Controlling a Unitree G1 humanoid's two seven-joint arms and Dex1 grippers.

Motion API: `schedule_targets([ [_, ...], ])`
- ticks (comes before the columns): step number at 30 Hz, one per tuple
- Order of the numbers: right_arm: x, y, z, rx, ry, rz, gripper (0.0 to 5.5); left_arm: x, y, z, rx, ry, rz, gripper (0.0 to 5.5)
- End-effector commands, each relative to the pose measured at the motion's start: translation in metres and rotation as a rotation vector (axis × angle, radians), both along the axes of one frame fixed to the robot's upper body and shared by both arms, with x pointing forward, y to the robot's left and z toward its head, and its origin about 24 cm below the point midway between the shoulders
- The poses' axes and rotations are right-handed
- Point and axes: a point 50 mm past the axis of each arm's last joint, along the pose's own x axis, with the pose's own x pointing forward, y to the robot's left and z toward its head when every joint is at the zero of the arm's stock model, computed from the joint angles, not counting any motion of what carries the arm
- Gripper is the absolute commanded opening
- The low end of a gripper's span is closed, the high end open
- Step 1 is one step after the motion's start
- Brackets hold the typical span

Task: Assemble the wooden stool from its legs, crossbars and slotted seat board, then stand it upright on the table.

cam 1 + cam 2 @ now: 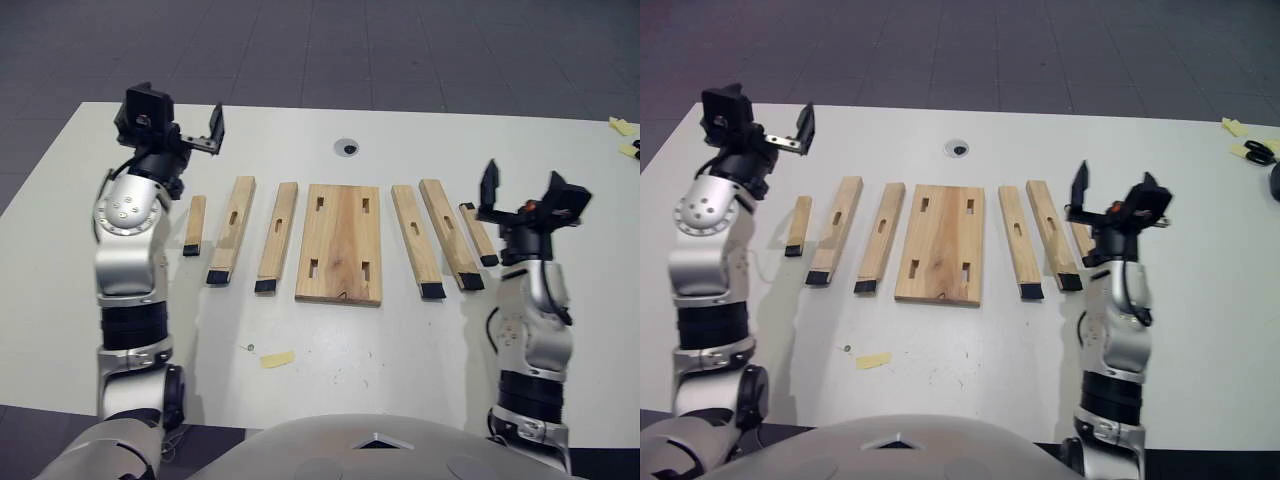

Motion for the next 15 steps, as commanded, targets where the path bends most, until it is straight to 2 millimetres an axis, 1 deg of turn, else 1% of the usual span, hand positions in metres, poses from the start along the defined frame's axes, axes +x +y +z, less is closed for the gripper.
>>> schedule_targets([
  [1,-0.003,-0.006,0.006,-0.012,0.027,0.096,5.36,-0.005,0.003,-0.016,-0.019,0.181,-0.049,5.40],
  [3,-0.009,-0.018,0.005,-0.030,0.051,0.084,5.36,-0.010,0.003,-0.023,-0.006,0.248,-0.070,5.40],
  [5,-0.017,-0.034,0.005,-0.034,0.062,0.023,5.36,-0.017,0.005,-0.027,-0.016,0.314,-0.087,5.40],
  [6,-0.020,-0.038,0.006,-0.031,0.060,0.003,5.36,-0.021,0.007,-0.028,-0.016,0.339,-0.081,5.40],
  [8,-0.022,-0.038,0.008,-0.041,0.054,-0.001,5.36,-0.032,0.012,-0.036,-0.013,0.377,-0.040,5.40],
  [11,-0.021,-0.037,0.008,-0.035,0.042,0.019,5.36,-0.054,0.014,-0.058,-0.101,0.376,0.120,5.40],
  [13,-0.022,-0.040,0.011,0.006,0.027,0.010,5.36,-0.062,0.003,-0.072,-0.158,0.387,0.178,5.40],
  [14,-0.022,-0.041,0.012,0.003,0.031,0.008,5.36,-0.065,-0.005,-0.077,-0.173,0.401,0.175,5.40],
  [15,-0.021,-0.041,0.012,0.000,0.042,0.014,5.36,-0.070,-0.009,-0.084,-0.174,0.416,0.201,5.40],
])
